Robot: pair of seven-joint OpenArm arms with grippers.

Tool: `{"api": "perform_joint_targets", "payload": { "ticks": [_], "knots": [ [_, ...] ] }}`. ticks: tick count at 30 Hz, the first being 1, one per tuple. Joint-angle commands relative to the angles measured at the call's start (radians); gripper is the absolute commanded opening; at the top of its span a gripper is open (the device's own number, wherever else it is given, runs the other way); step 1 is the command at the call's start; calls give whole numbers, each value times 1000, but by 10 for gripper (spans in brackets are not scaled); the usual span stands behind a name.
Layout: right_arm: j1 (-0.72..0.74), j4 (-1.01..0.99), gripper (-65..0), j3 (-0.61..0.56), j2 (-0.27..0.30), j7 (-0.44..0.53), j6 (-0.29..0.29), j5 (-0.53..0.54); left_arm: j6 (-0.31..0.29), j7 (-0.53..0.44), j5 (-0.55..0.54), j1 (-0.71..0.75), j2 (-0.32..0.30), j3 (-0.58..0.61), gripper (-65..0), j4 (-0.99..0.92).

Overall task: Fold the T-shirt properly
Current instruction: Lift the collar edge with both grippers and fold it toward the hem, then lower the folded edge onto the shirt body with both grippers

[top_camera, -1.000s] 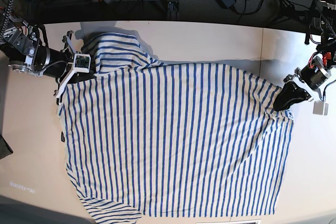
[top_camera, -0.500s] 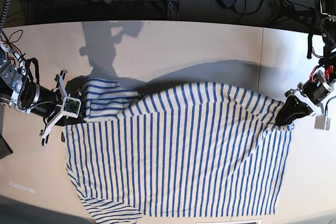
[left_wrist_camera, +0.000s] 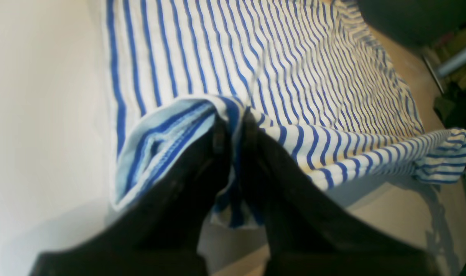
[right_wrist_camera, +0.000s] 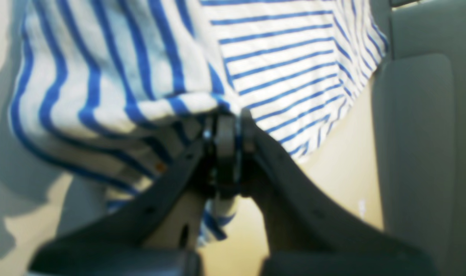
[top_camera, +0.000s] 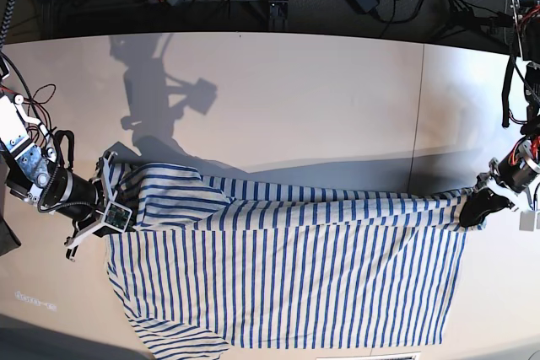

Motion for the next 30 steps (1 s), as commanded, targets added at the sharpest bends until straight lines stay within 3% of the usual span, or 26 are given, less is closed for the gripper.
{"api": "perform_joint_targets", "payload": {
  "ticks": [1, 5, 9, 13, 14, 16, 17, 18, 27, 30],
  "knots": [
    [39, -12, -650, 14, 6, 8, 65, 0, -17, -44, -5, -37, -22, -10, -650, -4],
    [74, -96, -650, 13, -54, 8, 65, -3, -17, -90, 76, -91, -22, 0, -650, -63],
    [105, -166, -650, 13, -111, 11, 65, -27, -17, -116, 90, -126, -22, 56, -650, -93],
    [125, -225, -650, 13, -153, 12, 64, -22, -17, -200, 222, -147, -19, 106, -479, -95],
    [130, -239, -611, 13, -161, 11, 64, -17, -17, -216, 243, -148, -19, 112, -439, -95],
    [135, -263, -337, 13, -167, 11, 63, 18, -17, -222, 251, -148, -19, 115, -396, -95],
    [138, -275, -234, 13, -169, 11, 59, 42, -17, -222, 251, -148, -19, 115, -391, -95],
    [145, -283, -202, 13, -171, 11, 59, 65, -17, -224, 251, -148, -19, 115, -391, -95],
    [201, -291, -205, 61, -197, 2, 63, 385, -3, -223, 278, -231, 3, 115, -395, -94],
    [199, -301, -205, 115, -244, -82, 64, 476, -3, -224, 348, -248, 19, 115, -407, -94]
  ]
}}
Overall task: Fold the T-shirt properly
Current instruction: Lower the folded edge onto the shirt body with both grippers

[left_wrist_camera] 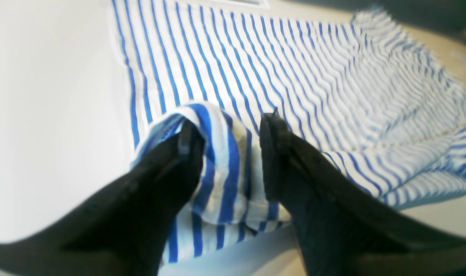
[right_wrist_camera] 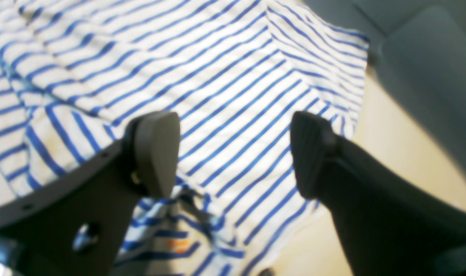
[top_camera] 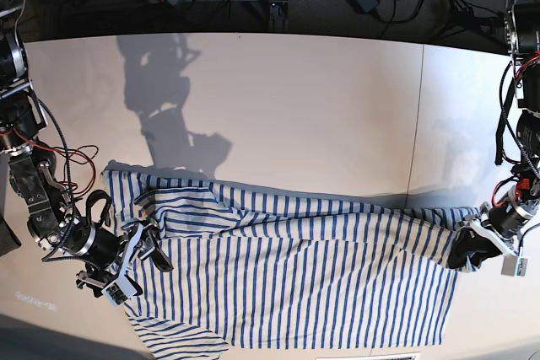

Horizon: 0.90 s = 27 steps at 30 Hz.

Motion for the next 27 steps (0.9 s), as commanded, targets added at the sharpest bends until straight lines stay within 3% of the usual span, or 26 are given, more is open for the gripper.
{"api": "perform_joint_targets", "payload": {
  "ticks": [1, 3, 5, 7, 9, 11, 12, 17, 20, 23, 27],
  "knots": [
    [30, -1, -205, 30, -11, -9, 64, 45, -5, -24, -2, -29, -16, -6, -414, 14],
    [30, -30, -205, 71, -50, -60, 63, 100, 26, -29, 42, -29, -5, -6, -414, 15],
    [30, -71, -205, 114, -85, -66, 63, 110, 120, -41, 127, -29, 4, -6, -407, 15],
    [30, -114, -205, 156, -113, -66, 64, 110, 175, -53, 220, -29, 7, -6, -348, 15],
    [30, -150, -205, 187, -135, -66, 64, 110, 175, -51, 266, -27, 6, -6, -289, 15],
    [30, -176, -205, 203, -153, -66, 64, 110, 176, -52, 288, -23, 6, -6, -285, 15],
    [30, -183, -205, 204, -158, -66, 64, 109, 185, -51, 304, -23, 7, -6, -285, 15],
    [24, -192, -205, 204, -162, -66, 65, 105, 379, -25, 500, -23, -2, -6, -285, 15],
    [25, -192, -205, 204, -163, -66, 64, 106, 463, 1, 584, -24, -12, -6, -285, 15],
    [24, -192, -205, 204, -163, -66, 64, 106, 507, 55, 616, -24, -15, -6, -285, 17],
    [24, -192, -205, 204, -163, -66, 64, 106, 568, 49, 640, -24, -15, -6, -285, 20]
  ]
}}
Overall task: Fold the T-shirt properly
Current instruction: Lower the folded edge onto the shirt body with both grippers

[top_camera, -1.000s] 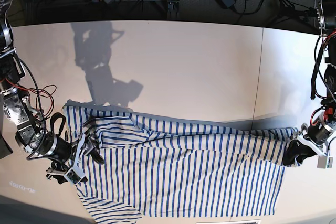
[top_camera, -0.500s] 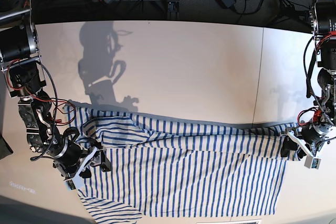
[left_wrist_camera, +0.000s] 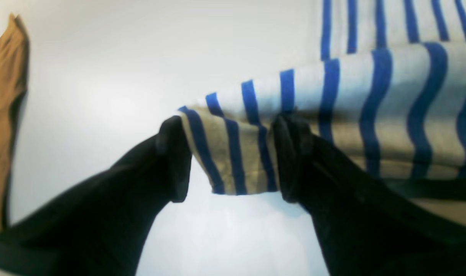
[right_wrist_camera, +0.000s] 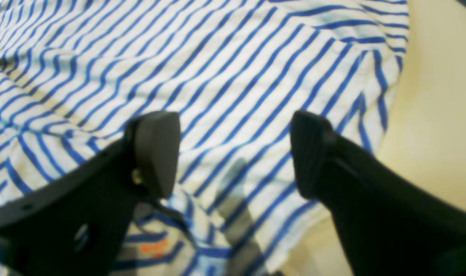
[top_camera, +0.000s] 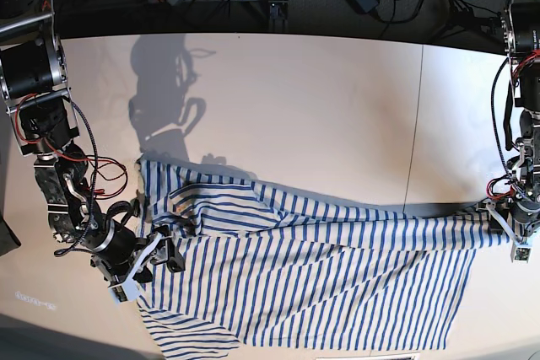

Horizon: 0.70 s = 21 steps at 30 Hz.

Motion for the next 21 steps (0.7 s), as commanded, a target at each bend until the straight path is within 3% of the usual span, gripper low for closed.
{"api": "perform_joint_targets", "payload": {
  "ticks": [1, 15, 19, 21],
  "knots": [
    [37, 12, -205, 10, 11, 24, 64, 11, 13, -25, 2, -27, -21, -6, -285, 26],
    [37, 12, -205, 10, -42, -26, 71, 23, -258, -55, -117, -27, -17, 15, -285, 183],
    [37, 12, -205, 10, -64, -26, 71, 22, -277, -56, -33, -28, -20, 152, -285, 225],
    [37, 12, -205, 10, -70, -26, 71, 22, -238, -58, 46, -31, -20, 232, -285, 232]
  ]
}}
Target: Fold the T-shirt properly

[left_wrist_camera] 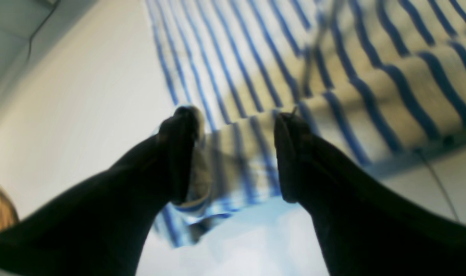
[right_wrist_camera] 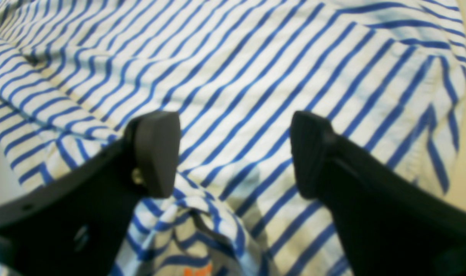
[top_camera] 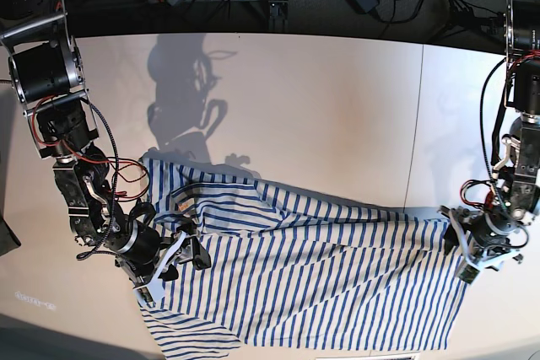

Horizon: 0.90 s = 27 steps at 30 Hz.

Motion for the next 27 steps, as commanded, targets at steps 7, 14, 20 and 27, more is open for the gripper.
{"api": "perform_joint_targets", "payload": {
  "ticks": [7, 14, 20, 27],
  "knots": [
    [37, 12, -205, 9, 8, 23, 71, 2, 254, -9, 206, -37, -21, 48, -285, 16],
    [38, 12, -205, 9, 8, 23, 71, 3, 328, 47, 304, -46, -21, 49, -285, 17],
    [37, 12, -205, 10, 8, 24, 71, 3, 439, 50, 415, -46, -20, 49, -285, 17],
    [38, 12, -205, 9, 8, 24, 71, 3, 513, 84, 531, -46, -20, 86, -285, 19]
  ]
}}
